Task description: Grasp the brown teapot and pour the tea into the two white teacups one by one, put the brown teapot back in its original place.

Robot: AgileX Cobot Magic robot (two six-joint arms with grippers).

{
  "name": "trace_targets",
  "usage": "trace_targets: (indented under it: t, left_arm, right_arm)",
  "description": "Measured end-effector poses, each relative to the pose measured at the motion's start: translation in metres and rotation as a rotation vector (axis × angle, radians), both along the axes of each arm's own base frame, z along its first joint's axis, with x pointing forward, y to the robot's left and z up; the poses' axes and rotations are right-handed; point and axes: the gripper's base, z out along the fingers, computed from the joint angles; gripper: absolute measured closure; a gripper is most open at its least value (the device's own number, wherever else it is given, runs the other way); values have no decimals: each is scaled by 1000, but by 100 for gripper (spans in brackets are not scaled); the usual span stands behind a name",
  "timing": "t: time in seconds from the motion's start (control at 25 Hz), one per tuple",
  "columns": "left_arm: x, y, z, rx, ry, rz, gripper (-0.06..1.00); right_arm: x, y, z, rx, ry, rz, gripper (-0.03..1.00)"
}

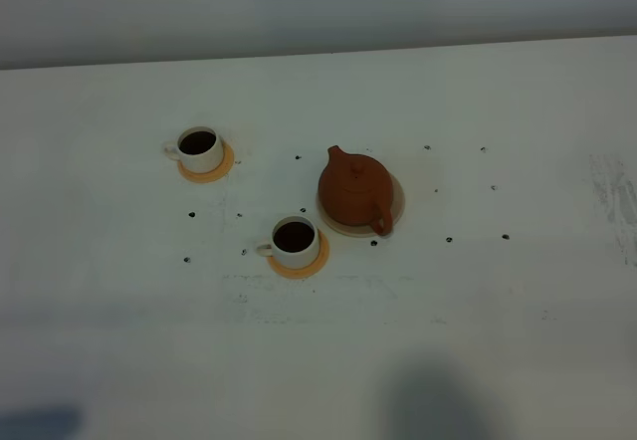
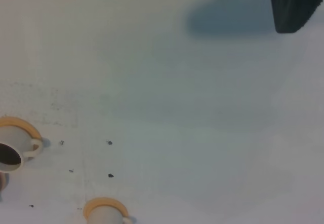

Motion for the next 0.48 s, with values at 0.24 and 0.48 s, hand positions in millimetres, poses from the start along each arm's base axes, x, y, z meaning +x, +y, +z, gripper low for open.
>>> trace_targets:
  t: [0.24,0.48]
  left_arm:
    - [0,0,0,0,0,0,59]
    - [0,0,0,0,0,0,59]
  right_arm:
    - [-11,-1,0,8,-71,-41,78]
    - [-15,0,0,3,-96,-132,78]
